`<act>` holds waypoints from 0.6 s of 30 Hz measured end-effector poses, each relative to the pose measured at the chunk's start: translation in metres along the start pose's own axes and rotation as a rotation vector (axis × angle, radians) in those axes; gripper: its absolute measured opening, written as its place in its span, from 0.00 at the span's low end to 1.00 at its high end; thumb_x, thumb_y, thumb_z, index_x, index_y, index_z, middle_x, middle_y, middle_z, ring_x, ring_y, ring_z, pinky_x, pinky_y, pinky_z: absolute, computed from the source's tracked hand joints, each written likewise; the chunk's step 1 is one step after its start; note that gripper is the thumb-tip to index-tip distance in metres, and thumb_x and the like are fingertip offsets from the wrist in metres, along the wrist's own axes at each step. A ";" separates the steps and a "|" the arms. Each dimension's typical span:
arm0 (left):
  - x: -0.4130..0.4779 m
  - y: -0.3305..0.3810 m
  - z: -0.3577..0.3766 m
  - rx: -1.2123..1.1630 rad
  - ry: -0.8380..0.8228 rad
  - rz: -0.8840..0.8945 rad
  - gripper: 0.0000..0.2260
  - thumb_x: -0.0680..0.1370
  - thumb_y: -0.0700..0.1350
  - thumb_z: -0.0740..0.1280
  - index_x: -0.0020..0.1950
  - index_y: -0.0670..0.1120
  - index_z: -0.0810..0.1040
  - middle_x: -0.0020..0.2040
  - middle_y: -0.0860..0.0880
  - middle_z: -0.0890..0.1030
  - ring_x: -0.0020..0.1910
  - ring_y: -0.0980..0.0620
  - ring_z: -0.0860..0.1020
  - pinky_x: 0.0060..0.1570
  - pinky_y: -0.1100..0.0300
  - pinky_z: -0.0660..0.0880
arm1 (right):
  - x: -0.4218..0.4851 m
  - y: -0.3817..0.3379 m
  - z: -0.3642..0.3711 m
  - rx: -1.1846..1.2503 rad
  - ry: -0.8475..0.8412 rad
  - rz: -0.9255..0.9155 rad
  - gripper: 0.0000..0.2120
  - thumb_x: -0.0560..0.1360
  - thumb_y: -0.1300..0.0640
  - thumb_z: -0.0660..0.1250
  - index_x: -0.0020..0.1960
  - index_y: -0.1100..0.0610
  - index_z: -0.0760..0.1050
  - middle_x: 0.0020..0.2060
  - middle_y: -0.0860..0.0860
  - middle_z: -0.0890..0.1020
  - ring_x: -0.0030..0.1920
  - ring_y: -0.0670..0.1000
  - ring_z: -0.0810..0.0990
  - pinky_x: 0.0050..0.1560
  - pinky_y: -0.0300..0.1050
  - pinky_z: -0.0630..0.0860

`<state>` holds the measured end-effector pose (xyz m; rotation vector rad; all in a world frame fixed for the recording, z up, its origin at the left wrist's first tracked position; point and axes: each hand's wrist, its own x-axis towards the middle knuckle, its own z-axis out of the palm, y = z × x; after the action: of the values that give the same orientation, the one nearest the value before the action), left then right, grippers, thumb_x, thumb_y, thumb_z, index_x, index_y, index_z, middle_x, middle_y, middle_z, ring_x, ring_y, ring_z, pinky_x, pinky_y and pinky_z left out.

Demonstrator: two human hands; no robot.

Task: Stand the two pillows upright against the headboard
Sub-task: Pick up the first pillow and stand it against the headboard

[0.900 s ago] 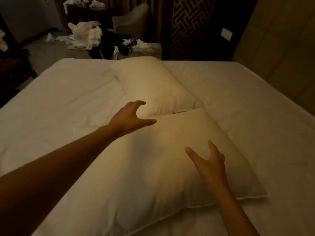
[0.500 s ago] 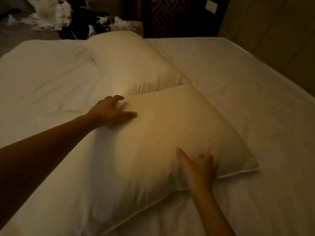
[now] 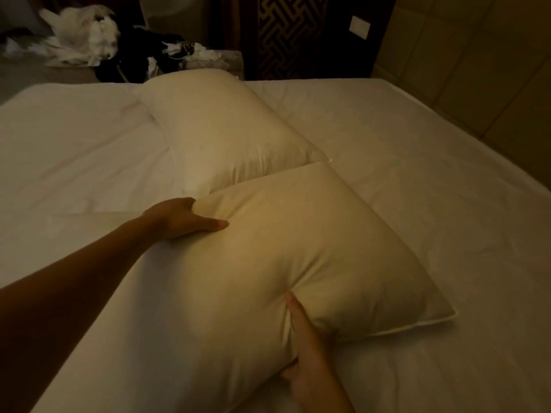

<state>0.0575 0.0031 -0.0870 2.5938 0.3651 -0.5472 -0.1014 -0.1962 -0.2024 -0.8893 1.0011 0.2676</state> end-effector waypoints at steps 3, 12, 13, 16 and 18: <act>-0.007 0.006 -0.001 0.034 0.087 0.049 0.35 0.70 0.63 0.65 0.69 0.41 0.69 0.69 0.41 0.72 0.65 0.41 0.71 0.62 0.52 0.67 | 0.011 -0.008 0.016 -0.077 0.070 -0.164 0.65 0.33 0.33 0.78 0.68 0.48 0.65 0.64 0.51 0.77 0.59 0.54 0.78 0.61 0.59 0.75; -0.074 0.045 -0.002 -0.265 0.531 0.309 0.14 0.76 0.53 0.63 0.45 0.44 0.81 0.40 0.45 0.78 0.48 0.41 0.78 0.44 0.56 0.67 | -0.048 -0.064 -0.002 -0.114 0.036 -0.295 0.13 0.71 0.66 0.66 0.56 0.63 0.74 0.57 0.63 0.78 0.55 0.61 0.78 0.57 0.58 0.75; -0.081 0.051 -0.002 -0.294 0.561 0.337 0.13 0.76 0.53 0.63 0.42 0.44 0.80 0.39 0.45 0.78 0.47 0.41 0.78 0.43 0.56 0.67 | -0.055 -0.072 -0.009 -0.104 0.019 -0.312 0.09 0.72 0.66 0.66 0.52 0.62 0.75 0.54 0.61 0.79 0.52 0.59 0.78 0.51 0.55 0.76; -0.109 0.081 -0.005 -0.418 0.615 0.434 0.15 0.75 0.51 0.64 0.37 0.40 0.76 0.32 0.45 0.75 0.41 0.41 0.76 0.42 0.52 0.69 | -0.081 -0.103 -0.031 -0.064 0.003 -0.382 0.04 0.73 0.67 0.64 0.43 0.59 0.76 0.43 0.57 0.79 0.40 0.55 0.77 0.41 0.46 0.73; -0.127 0.105 -0.008 -0.487 0.635 0.474 0.17 0.74 0.52 0.64 0.34 0.39 0.73 0.29 0.46 0.71 0.36 0.43 0.73 0.39 0.51 0.67 | -0.099 -0.127 -0.045 -0.058 0.015 -0.441 0.07 0.73 0.67 0.64 0.40 0.57 0.75 0.38 0.55 0.79 0.38 0.53 0.76 0.41 0.46 0.73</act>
<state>-0.0165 -0.1031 0.0147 2.1933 0.0509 0.4854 -0.1100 -0.2919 -0.0655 -1.1393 0.7889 -0.0843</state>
